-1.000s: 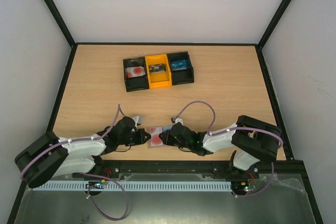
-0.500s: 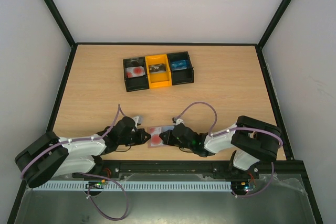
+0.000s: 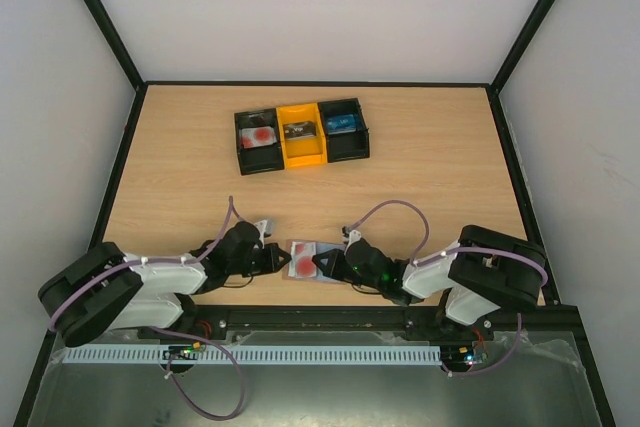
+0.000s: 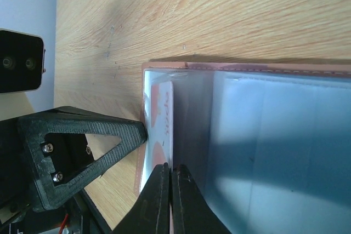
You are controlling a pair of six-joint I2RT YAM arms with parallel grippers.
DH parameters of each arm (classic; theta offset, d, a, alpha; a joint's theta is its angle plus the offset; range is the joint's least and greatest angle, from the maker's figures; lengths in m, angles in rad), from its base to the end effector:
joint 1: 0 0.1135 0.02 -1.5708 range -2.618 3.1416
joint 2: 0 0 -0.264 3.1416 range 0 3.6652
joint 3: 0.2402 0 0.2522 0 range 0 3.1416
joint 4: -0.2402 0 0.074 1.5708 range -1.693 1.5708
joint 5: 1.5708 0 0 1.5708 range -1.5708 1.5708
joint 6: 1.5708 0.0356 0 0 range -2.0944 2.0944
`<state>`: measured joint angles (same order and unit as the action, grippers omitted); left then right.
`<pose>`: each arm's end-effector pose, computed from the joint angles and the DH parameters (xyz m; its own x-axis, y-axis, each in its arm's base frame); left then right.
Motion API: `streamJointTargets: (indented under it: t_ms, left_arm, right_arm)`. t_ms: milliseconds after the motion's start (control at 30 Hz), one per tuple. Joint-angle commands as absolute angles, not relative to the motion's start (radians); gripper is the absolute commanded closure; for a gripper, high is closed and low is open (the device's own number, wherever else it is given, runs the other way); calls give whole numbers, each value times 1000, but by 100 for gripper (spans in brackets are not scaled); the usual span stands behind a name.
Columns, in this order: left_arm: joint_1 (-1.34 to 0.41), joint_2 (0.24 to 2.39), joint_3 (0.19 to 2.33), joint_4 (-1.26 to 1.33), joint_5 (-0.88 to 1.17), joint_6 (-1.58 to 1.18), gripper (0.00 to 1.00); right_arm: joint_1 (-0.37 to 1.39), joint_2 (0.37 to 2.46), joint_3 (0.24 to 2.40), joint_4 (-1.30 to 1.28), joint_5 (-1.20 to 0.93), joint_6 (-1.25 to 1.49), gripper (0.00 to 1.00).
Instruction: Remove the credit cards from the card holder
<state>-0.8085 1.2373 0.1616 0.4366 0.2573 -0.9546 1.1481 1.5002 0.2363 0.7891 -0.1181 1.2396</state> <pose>0.1245 -0.1435 0.1112 -0.9240 -0.1751 -0.3400 0.1496 0.6527 -0.7427 0.0905 0.2113 0.1115 -0.9580 0.1593 -0.2383 -0.1311 0.4957 0.8586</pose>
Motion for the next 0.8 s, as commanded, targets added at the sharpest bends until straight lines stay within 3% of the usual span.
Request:
streamJointTargets:
  t_ms: [0,500,767]
  left_arm:
    - [-813,1274,131,375,211,-950,97]
    - [-813,1272,119,380,202,-950,97]
    - [-812,1273,118,395,221,-954,97]
  right_arm:
    - [1134,1501,204,880,-130,1270,98]
    - [1115,1493,138,992,-141,1330,96]
    - [1093,1592,82,1210,-170,1351,98]
